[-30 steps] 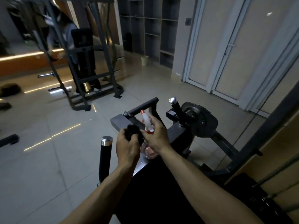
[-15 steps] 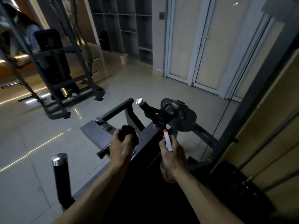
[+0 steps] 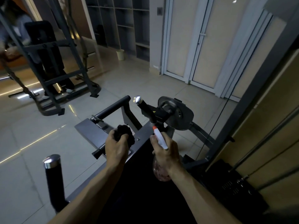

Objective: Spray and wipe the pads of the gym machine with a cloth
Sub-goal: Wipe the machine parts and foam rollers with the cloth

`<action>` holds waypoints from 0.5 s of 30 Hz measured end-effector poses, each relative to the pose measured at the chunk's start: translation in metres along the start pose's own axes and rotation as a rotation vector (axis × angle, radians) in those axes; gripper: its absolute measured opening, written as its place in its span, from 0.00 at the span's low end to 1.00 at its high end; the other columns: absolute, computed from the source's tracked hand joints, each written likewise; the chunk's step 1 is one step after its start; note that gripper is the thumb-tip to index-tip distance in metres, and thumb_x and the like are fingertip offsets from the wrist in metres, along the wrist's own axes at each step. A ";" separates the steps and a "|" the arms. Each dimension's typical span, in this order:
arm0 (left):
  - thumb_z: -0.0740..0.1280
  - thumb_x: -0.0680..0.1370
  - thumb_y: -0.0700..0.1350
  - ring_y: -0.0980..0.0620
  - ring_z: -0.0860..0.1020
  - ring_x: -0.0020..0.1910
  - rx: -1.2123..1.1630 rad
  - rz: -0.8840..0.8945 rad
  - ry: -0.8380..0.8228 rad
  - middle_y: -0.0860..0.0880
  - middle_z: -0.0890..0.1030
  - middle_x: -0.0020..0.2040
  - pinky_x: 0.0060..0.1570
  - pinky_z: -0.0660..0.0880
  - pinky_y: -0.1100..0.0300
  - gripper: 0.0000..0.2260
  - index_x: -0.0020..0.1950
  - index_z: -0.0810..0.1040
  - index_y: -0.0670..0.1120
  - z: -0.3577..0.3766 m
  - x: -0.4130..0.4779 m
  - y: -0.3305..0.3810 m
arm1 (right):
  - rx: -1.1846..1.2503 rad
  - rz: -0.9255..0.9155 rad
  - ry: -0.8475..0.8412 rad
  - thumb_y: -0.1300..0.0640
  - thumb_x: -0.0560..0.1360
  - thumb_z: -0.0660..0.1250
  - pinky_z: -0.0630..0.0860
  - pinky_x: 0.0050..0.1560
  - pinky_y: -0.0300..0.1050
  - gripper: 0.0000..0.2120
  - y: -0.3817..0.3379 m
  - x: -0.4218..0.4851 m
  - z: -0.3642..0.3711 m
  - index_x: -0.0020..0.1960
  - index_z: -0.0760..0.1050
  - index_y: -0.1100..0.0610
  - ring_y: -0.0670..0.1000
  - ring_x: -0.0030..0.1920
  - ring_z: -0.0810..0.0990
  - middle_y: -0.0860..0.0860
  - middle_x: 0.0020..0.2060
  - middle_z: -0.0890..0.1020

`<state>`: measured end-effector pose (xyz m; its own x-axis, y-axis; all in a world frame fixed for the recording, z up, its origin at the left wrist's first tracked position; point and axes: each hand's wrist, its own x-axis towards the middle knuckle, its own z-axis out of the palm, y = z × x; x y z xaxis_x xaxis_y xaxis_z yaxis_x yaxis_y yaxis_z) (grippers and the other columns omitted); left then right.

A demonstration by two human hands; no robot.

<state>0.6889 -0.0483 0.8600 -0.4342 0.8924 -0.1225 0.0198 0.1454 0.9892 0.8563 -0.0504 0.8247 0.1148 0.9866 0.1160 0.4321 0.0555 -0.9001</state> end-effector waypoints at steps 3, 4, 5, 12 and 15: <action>0.65 0.81 0.36 0.50 0.81 0.47 -0.020 -0.009 0.017 0.44 0.80 0.56 0.31 0.77 0.66 0.14 0.67 0.73 0.43 -0.007 0.001 0.002 | 0.053 -0.028 0.006 0.31 0.76 0.61 0.83 0.41 0.53 0.18 -0.019 0.003 0.002 0.51 0.75 0.44 0.50 0.39 0.84 0.49 0.39 0.83; 0.65 0.81 0.36 0.49 0.82 0.46 -0.024 -0.007 0.025 0.44 0.81 0.56 0.31 0.77 0.67 0.14 0.66 0.74 0.43 -0.011 0.003 0.001 | 0.071 -0.044 0.013 0.31 0.76 0.62 0.83 0.41 0.52 0.18 -0.026 0.004 0.003 0.52 0.75 0.44 0.50 0.40 0.84 0.48 0.40 0.83; 0.65 0.81 0.36 0.48 0.82 0.46 -0.038 -0.008 0.040 0.44 0.82 0.55 0.30 0.76 0.67 0.14 0.66 0.75 0.42 -0.015 0.003 0.002 | 0.080 -0.063 0.022 0.30 0.76 0.61 0.83 0.41 0.53 0.19 -0.034 0.005 0.005 0.52 0.75 0.45 0.50 0.41 0.84 0.48 0.40 0.83; 0.66 0.80 0.38 0.44 0.83 0.49 0.064 -0.012 0.078 0.44 0.83 0.56 0.49 0.82 0.49 0.14 0.65 0.76 0.47 -0.053 0.000 0.005 | 0.340 -0.066 -0.132 0.52 0.79 0.66 0.78 0.38 0.39 0.11 -0.077 0.006 0.019 0.61 0.72 0.48 0.46 0.40 0.83 0.49 0.50 0.81; 0.66 0.79 0.38 0.46 0.83 0.43 0.242 0.006 0.065 0.47 0.84 0.47 0.45 0.82 0.47 0.07 0.52 0.77 0.50 -0.077 -0.005 0.002 | 0.343 -0.109 -0.173 0.66 0.75 0.65 0.79 0.44 0.40 0.18 -0.095 0.009 0.042 0.63 0.68 0.55 0.38 0.47 0.80 0.48 0.55 0.79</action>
<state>0.6218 -0.0859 0.8685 -0.4905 0.8653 -0.1037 0.2344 0.2456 0.9406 0.7787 -0.0402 0.8933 -0.0798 0.9818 0.1723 0.1062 0.1802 -0.9779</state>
